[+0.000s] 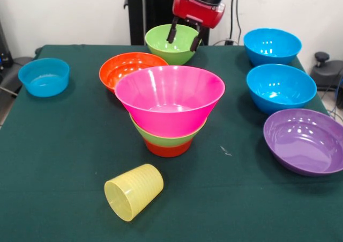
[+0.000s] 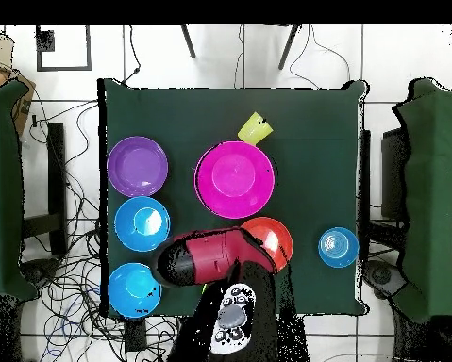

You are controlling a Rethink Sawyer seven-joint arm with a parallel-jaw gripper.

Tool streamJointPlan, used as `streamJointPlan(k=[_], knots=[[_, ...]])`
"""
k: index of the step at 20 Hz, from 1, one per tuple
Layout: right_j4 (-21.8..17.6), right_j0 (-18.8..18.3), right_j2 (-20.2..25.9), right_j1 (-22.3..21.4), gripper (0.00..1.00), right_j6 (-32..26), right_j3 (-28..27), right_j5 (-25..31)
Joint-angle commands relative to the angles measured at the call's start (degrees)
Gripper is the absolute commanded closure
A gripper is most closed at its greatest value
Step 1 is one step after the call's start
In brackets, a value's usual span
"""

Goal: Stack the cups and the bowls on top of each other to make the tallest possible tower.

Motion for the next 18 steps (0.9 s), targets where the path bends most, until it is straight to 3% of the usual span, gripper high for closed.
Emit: streamJointPlan(k=[1, 18], knots=[[2.9, 2.6, -1.0, -0.3, 0.00, 10.1, 2.1, 4.9], [9.0, 3.3, -0.9, 3.0, 0.00, 10.9, 5.3, -2.7]])
